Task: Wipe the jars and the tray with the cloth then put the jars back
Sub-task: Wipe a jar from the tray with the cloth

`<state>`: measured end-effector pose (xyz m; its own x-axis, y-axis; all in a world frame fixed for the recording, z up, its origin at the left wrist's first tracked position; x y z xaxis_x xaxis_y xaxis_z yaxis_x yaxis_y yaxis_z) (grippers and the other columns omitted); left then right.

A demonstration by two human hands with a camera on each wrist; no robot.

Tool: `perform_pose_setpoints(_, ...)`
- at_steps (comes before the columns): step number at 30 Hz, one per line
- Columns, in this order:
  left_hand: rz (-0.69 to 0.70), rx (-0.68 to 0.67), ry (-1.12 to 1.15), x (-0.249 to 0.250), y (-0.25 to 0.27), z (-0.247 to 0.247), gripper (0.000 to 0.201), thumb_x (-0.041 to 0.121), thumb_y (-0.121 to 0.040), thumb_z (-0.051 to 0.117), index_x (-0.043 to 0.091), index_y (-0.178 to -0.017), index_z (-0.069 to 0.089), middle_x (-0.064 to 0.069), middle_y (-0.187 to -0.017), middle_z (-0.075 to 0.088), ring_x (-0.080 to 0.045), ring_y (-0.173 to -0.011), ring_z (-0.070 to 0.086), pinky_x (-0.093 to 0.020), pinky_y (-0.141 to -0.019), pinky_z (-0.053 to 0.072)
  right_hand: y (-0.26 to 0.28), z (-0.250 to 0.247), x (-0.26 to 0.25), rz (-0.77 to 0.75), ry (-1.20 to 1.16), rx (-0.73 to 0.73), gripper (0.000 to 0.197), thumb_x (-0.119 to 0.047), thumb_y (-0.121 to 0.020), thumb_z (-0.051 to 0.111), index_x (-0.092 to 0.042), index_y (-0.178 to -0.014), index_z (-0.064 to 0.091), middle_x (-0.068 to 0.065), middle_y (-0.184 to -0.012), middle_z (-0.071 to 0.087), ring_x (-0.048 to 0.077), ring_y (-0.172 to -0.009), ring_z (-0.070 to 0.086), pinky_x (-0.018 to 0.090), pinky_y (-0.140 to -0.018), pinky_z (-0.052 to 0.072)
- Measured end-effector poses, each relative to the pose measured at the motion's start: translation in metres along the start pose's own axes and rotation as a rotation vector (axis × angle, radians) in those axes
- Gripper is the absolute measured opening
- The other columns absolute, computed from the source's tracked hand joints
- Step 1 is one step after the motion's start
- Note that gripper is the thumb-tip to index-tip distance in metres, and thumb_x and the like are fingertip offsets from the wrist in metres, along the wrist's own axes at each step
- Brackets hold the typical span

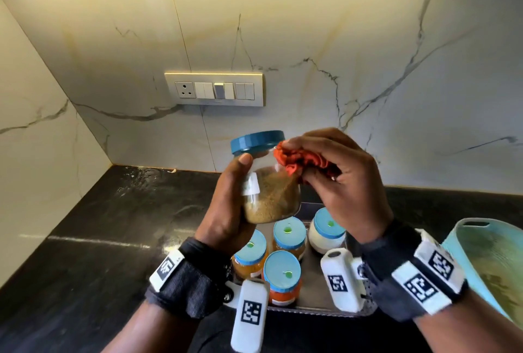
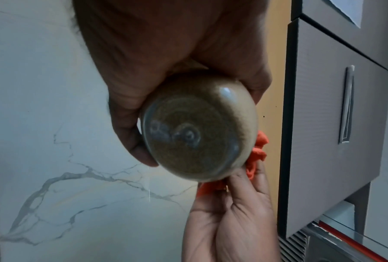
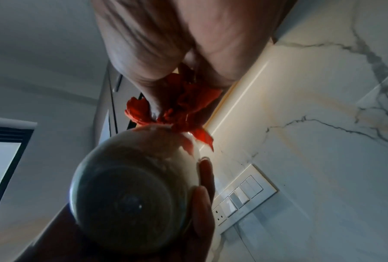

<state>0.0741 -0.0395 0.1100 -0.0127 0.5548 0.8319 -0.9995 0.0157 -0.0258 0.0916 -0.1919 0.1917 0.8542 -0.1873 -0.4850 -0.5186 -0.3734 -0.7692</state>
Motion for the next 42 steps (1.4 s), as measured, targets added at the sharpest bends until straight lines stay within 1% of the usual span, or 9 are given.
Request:
perform_pose_setpoints(4, 0.054, 0.010, 0.015, 0.013, -0.004, -0.006, 0.090, 0.061, -0.069, 0.082, 0.011, -0.138, 0.053, -0.016, -0.116, 0.072, -0.028, -0.101, 0.073, -0.044, -0.078, 0.062, 0.015, 0.012, -0.009, -0.041, 0.082, -0.053, 0.045, 0.007, -0.080, 0.077, -0.009, -0.122, 0.071, 0.009, -0.114, 0.064, 0.019, -0.110, 0.063, 0.028, -0.096, 0.053)
perform_pose_setpoints(8, -0.006, 0.061, 0.007, 0.015, -0.007, -0.015, 0.067, 0.053, -0.094, 0.058, 0.006, -0.141, 0.054, -0.025, -0.127, 0.060, -0.035, -0.112, 0.066, -0.047, -0.085, 0.062, 0.019, 0.012, -0.011, -0.100, 0.181, -0.058, 0.043, 0.009, -0.084, 0.071, -0.012, -0.122, 0.072, 0.009, -0.116, 0.064, 0.020, -0.110, 0.063, 0.032, -0.094, 0.055)
perform_pose_setpoints(10, -0.013, 0.065, -0.093, 0.017, -0.008, -0.020, 0.053, 0.049, -0.100, 0.054, 0.012, -0.137, 0.060, -0.025, -0.124, 0.067, -0.035, -0.110, 0.069, -0.046, -0.086, 0.062, 0.017, 0.015, -0.013, -0.134, 0.268, -0.089, 0.034, -0.001, -0.090, 0.062, -0.011, -0.119, 0.074, 0.011, -0.117, 0.064, 0.024, -0.108, 0.063, 0.032, -0.094, 0.055)
perform_pose_setpoints(16, -0.005, 0.087, -0.284, 0.003, -0.010, -0.021, 0.064, 0.042, -0.092, 0.071, 0.003, -0.138, 0.050, -0.028, -0.127, 0.065, -0.041, -0.112, 0.069, -0.060, -0.096, 0.056, 0.030, 0.038, -0.007, -0.232, 0.383, -0.259, 0.029, -0.003, -0.095, 0.060, -0.013, -0.119, 0.073, 0.011, -0.117, 0.064, 0.025, -0.105, 0.060, 0.035, -0.090, 0.055)
perform_pose_setpoints(23, 0.016, 0.090, -0.290, -0.001, -0.010, -0.012, 0.048, 0.042, -0.095, 0.063, 0.006, -0.128, 0.062, -0.019, -0.115, 0.074, -0.031, -0.105, 0.073, -0.046, -0.080, 0.064, -0.001, 0.018, 0.020, 0.021, 0.217, -0.118, 0.035, 0.000, -0.087, 0.068, -0.011, -0.119, 0.072, 0.007, -0.118, 0.064, 0.015, -0.111, 0.062, 0.027, -0.096, 0.053)
perform_pose_setpoints(29, 0.062, 0.176, -0.256, -0.002, -0.014, -0.017, 0.072, 0.049, -0.086, 0.072, -0.006, -0.131, 0.057, -0.035, -0.118, 0.064, -0.042, -0.104, 0.065, -0.057, -0.094, 0.051, 0.051, 0.040, -0.017, -0.233, 0.389, -0.303, 0.039, 0.008, -0.085, 0.068, -0.016, -0.115, 0.073, 0.008, -0.119, 0.059, 0.023, -0.103, 0.056, 0.032, -0.092, 0.051)
perform_pose_setpoints(33, 0.077, 0.180, -0.258, -0.004, -0.011, -0.019, 0.056, 0.043, -0.088, 0.072, 0.002, -0.125, 0.060, -0.027, -0.113, 0.070, -0.040, -0.106, 0.069, -0.064, -0.095, 0.055, 0.026, 0.025, -0.001, -0.124, 0.246, -0.202, 0.041, 0.012, -0.084, 0.067, -0.014, -0.115, 0.075, 0.011, -0.114, 0.061, 0.022, -0.105, 0.061, 0.028, -0.093, 0.052)
perform_pose_setpoints(37, 0.097, 0.148, -0.271, -0.005, -0.012, -0.013, 0.068, 0.047, -0.086, 0.071, -0.001, -0.132, 0.057, -0.024, -0.118, 0.070, -0.036, -0.107, 0.069, -0.055, -0.088, 0.060, 0.005, 0.012, 0.016, 0.027, 0.162, -0.068, 0.040, 0.010, -0.083, 0.071, -0.011, -0.117, 0.073, 0.009, -0.115, 0.064, 0.017, -0.111, 0.063, 0.030, -0.095, 0.054)
perform_pose_setpoints(42, 0.069, 0.218, -0.152, 0.000, -0.011, -0.028, 0.066, 0.047, -0.083, 0.071, 0.002, -0.129, 0.060, -0.032, -0.121, 0.068, -0.036, -0.101, 0.070, -0.046, -0.084, 0.058, 0.040, 0.033, -0.018, -0.121, 0.291, -0.201, 0.034, 0.003, -0.088, 0.064, -0.013, -0.116, 0.072, 0.008, -0.120, 0.061, 0.022, -0.108, 0.061, 0.031, -0.092, 0.054)
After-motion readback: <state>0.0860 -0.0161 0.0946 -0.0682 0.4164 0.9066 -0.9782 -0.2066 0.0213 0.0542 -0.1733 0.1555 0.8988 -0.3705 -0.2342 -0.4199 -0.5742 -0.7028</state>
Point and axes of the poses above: each hand's wrist, its own y-axis away from the middle knuckle, its own z-axis out of the palm, x = y × z, the point moved 7 cm from there along -y, towards the middle knuckle
